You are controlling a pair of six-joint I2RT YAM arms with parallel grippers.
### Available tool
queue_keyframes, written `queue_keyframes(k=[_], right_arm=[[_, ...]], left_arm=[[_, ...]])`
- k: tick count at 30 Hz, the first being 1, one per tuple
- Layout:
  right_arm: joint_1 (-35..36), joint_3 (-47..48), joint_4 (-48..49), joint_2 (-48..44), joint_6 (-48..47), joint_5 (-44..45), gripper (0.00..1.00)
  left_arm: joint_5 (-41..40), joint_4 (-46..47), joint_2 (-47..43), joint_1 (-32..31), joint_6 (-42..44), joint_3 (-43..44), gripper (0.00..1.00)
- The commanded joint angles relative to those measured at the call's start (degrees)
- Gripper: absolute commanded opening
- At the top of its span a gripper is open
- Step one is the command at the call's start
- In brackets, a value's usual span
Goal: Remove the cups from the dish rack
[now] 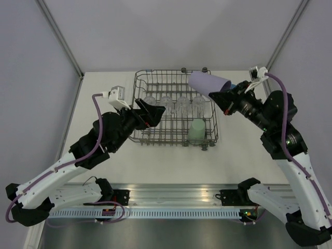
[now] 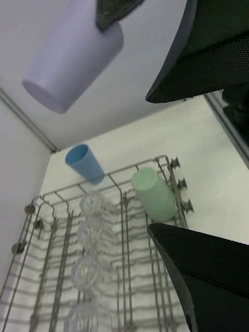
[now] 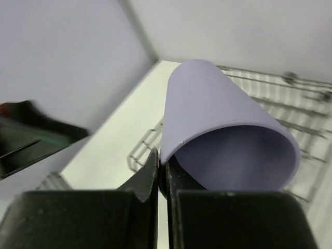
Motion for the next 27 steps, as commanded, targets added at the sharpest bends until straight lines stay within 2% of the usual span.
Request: queue_keyframes(k=[1, 3, 4, 7, 9, 10, 15, 19, 21, 27], right_arm=[[0.1, 10.5, -19.8, 6.8, -9.8, 21.8, 0.00], [0.0, 15.4, -26.4, 12.6, -10.8, 27.5, 0.01], [-0.1, 20.2, -28.4, 14.6, -11.3, 33.4, 0.00], [-2.7, 30.5, -36.5, 23.7, -12.4, 40.0, 0.00], [-7.5, 34.9, -40.5, 30.1, -13.2, 39.0, 0.00], [-8.6, 39.1, -41.6, 32.1, -13.5, 39.0, 0.00], [-14.4, 45.6, -44.3, 43.0, -13.6, 39.0, 0.00], [-20.1, 54.9, -48.5, 51.8, -14.3, 36.8, 0.01], [-23.9, 57.5, -49.9, 56.4, -14.6, 34.0, 0.00], [-29.1, 61.8, -53.3, 67.7, -16.0, 30.3, 0.00]], left_arm=[[-7.4, -7.8, -3.6, -0.1, 10.2, 1.7, 1.00], [-8.4, -9.8, -4.8, -0.1, 11.8, 1.8, 1.00], [-9.0, -11.6, -5.6, -0.1, 13.4, 1.7, 1.00], [-10.4, -14.5, -6.7, -0.1, 15.6, 1.4, 1.00], [-11.0, -17.0, -7.5, -0.1, 16.4, 1.2, 1.00], [-11.0, -17.6, -7.8, -0.1, 17.3, 0.7, 1.00], [-12.8, -19.6, -8.8, -0.1, 18.3, -2.1, 1.00], [-13.7, -19.5, -7.9, -0.1, 18.8, -5.9, 1.00], [-13.6, -20.1, -7.1, -0.1, 19.0, -6.4, 1.00], [-11.0, -20.3, -7.7, -0.1, 18.7, -6.3, 1.00]])
